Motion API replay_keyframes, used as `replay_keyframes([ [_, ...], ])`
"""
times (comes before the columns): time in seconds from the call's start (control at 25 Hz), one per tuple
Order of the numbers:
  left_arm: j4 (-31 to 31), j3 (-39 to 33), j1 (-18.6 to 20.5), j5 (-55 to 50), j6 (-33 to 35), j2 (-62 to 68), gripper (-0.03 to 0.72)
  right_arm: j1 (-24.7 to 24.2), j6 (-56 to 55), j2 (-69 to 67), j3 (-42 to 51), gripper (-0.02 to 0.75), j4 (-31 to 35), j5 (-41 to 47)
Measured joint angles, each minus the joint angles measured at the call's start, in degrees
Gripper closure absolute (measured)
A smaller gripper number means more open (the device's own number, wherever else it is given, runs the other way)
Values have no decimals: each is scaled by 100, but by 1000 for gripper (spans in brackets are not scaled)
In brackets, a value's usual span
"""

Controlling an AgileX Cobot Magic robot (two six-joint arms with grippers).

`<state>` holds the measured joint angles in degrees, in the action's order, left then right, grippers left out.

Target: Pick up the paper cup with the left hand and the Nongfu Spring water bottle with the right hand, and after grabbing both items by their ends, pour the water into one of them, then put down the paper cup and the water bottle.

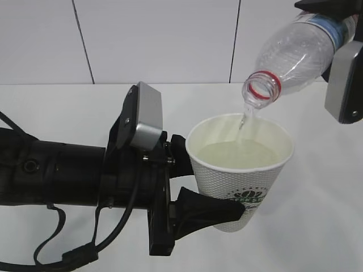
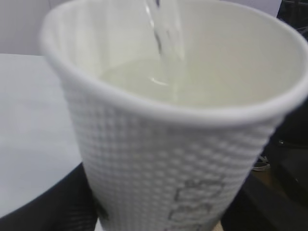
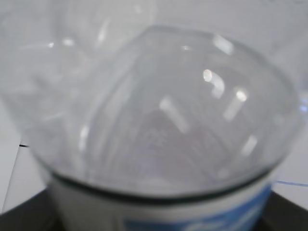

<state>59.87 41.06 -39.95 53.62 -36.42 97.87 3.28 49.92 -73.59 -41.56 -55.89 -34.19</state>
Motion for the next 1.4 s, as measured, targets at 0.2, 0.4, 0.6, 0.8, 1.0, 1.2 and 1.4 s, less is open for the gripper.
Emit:
replay_keyframes([
  [0.2, 0, 0, 0, 0, 0, 0, 186, 0, -213, 0, 0, 260, 0, -21],
  [0.4, 0, 0, 0, 0, 0, 0, 186, 0, -390, 0, 0, 260, 0, -34],
  [0.6, 0, 0, 0, 0, 0, 0, 186, 0, -584, 0, 0, 260, 0, -46],
  [0.8, 0, 0, 0, 0, 0, 0, 186, 0, -854, 0, 0, 260, 10, -46],
  [1.0, 0, 0, 0, 0, 0, 0, 186, 0, -1227, 0, 0, 260, 21, -46],
  [1.2, 0, 0, 0, 0, 0, 0, 186, 0, -1410, 0, 0, 260, 21, -48],
  [1.4, 0, 0, 0, 0, 0, 0, 186, 0, -1888, 0, 0, 260, 21, -48],
])
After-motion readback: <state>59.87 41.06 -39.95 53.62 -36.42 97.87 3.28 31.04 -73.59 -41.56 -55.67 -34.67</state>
